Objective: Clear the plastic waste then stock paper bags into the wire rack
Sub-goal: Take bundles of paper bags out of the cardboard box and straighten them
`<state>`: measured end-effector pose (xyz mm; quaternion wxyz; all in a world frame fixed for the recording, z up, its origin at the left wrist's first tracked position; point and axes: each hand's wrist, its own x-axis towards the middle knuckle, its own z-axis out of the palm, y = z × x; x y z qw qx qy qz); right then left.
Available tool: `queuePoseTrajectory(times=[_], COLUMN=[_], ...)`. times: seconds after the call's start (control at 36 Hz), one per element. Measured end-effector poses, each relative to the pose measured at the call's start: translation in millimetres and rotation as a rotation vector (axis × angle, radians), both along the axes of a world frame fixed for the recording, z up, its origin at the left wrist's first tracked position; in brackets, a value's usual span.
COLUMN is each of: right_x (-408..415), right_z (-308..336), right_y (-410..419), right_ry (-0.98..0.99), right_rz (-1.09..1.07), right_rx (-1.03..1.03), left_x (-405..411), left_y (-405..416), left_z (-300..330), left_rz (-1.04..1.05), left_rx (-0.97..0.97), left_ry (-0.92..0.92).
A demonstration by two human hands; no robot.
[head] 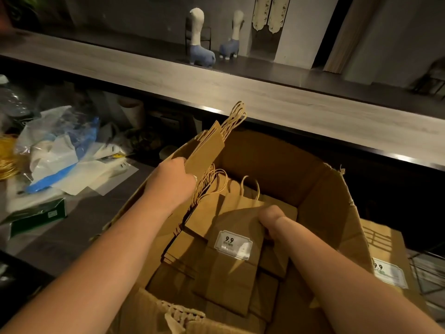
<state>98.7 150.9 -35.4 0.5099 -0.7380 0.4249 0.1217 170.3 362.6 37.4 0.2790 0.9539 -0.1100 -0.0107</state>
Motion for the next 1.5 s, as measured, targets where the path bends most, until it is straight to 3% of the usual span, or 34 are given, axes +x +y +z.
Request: queuePoseTrajectory(times=[0.08, 0.31, 0.39, 0.47, 0.58, 0.69, 0.81, 0.94, 1.08, 1.19, 1.39, 1.5], right_x=[2, 9, 8, 11, 12, 13, 11, 3, -7, -11, -9, -3], right_z=[7, 28, 41, 51, 60, 62, 64, 76, 64, 54, 55, 47], right_y=[4, -10, -9, -3, 2, 5, 2, -8, -14, -21, -18, -17], right_ry=[-0.023, -0.499, -0.635, -0.721, -0.776, -0.788, -0.835, -0.977, -0.753, -0.601, -0.652, -0.583], right_rz=[-0.022, -0.194, -0.173, -0.175, -0.196, -0.157, -0.150, -0.031, 0.131, 0.081, 0.080, 0.100], right_rx=[0.134, 0.682, 0.791, 0.708, 0.474, 0.343, 0.272, 0.244, 0.086, 0.089, 0.107, 0.091], left_x=[-1, -4, -5, -12, -18, -23, -31, -30, -17, -10, -9, -10], left_y=[-1, -1, -4, -7, -13, -25, -41, -54, -51, -51, -55, -53], left_z=[-1, -3, -1, 2, -2, -10, -16, -25, -48, -54, -52, -59], left_rz=[-0.004, -0.048, -0.110, -0.185, -0.186, -0.297, -0.236, -0.264, -0.229, -0.225, -0.168, -0.168], left_rx=[-0.035, -0.142, -0.307, -0.499, -0.580, -0.439, -0.193, -0.315, -0.179, -0.058, -0.129, -0.092], left_ry=[0.019, 0.037, 0.143, 0.268, 0.352, 0.384, 0.252, 0.247, 0.421, 0.373, 0.283, 0.360])
